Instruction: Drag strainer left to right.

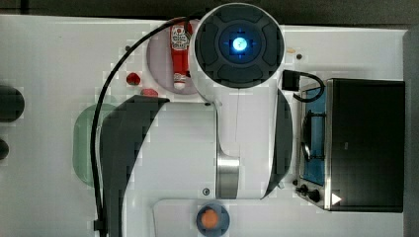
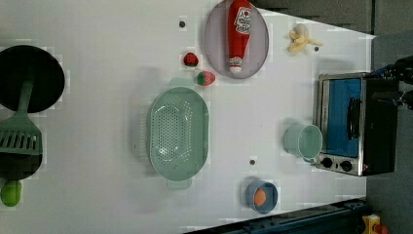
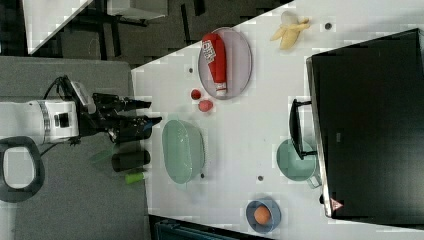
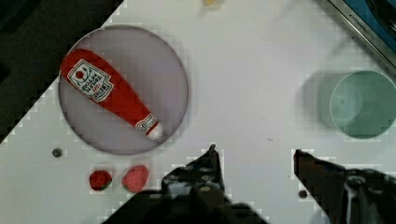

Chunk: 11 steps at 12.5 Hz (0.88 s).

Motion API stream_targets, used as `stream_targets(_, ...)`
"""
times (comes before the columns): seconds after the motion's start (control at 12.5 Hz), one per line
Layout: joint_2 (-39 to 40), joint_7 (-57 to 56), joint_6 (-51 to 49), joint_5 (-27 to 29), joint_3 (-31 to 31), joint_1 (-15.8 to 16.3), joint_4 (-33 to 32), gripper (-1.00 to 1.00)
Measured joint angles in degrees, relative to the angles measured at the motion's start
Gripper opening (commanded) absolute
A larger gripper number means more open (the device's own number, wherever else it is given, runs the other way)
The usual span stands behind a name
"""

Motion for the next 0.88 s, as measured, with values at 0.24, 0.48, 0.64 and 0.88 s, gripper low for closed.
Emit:
stream_targets(0.24, -18.0, 2.52, -12.6, -1.54, -1.55, -0.18, -15.05, 0.99)
stream_targets(0.48, -28.29, 2.87, -10.96, 0.93, -1.94, -0.44, -14.27, 1.0)
stream_targets(0.64, -29.27, 3.61, -10.65, 5.7, -0.3, 0.03, -10.8, 1.0)
stream_targets(0.88, -25.84, 9.31, -8.32, 5.52, 7.02, 0.42, -11.08, 1.0)
